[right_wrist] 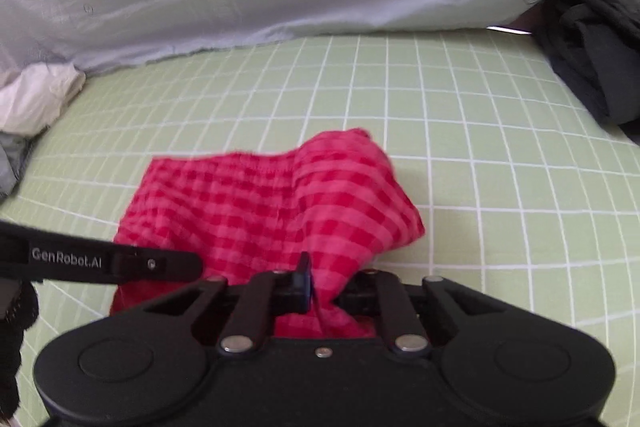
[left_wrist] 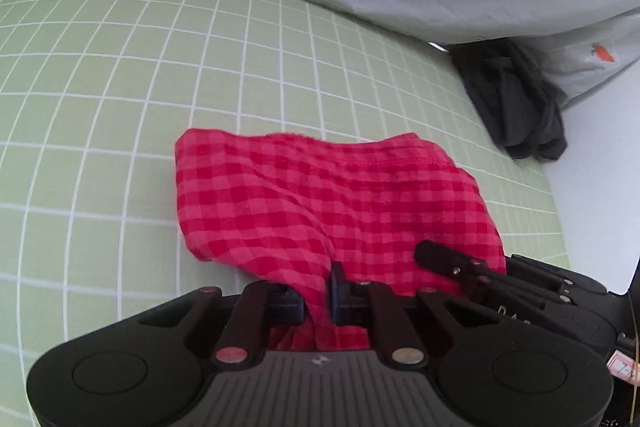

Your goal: Fold clothes

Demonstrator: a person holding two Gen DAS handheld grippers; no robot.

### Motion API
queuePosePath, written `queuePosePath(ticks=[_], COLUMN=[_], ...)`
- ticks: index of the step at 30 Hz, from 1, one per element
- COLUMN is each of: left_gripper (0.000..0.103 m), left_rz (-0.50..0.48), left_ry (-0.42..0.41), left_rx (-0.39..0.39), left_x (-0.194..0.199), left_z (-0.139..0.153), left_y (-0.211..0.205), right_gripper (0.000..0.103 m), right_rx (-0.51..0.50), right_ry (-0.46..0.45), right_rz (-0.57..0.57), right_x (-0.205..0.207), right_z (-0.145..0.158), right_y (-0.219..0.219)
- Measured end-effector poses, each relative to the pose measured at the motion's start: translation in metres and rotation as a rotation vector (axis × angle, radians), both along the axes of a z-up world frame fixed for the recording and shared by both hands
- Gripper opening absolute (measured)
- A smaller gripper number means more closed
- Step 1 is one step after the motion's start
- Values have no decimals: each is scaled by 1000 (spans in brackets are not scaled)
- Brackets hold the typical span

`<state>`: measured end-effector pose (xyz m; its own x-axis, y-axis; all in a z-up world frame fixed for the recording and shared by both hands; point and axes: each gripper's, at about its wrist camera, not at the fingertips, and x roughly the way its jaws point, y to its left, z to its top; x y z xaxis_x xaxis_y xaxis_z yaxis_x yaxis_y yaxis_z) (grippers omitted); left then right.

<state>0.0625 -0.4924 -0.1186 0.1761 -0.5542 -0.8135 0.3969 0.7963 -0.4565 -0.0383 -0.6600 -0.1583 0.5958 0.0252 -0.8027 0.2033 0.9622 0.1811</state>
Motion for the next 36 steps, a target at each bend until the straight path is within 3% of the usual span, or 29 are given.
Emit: queuePosePath(ticks=[6,11,20,27,36], left_gripper=[11,11,11,11,11], left_rz=[-63,-134,-247,-219,-206], left_ry=[-26,0,22,-60,-196], left_rx=[-6,-12,-22,-38,-145], left_x=[-42,-78,-128,-147,-122], left_z=[14,14,8,21,60], left_y=[17,23,-21,-90,-231], right_gripper=[10,9,9,9,9], right_rx=[48,50,-18,-19,-118], right_ry=[-36,-12,29,-22,-143], right_rz=[-111,-184,-254,-236,-202], right_x=[-63,-116,-187,-205,-209], right_z=[19,21,29,34,67], right_y=[9,21,14,-52,-201])
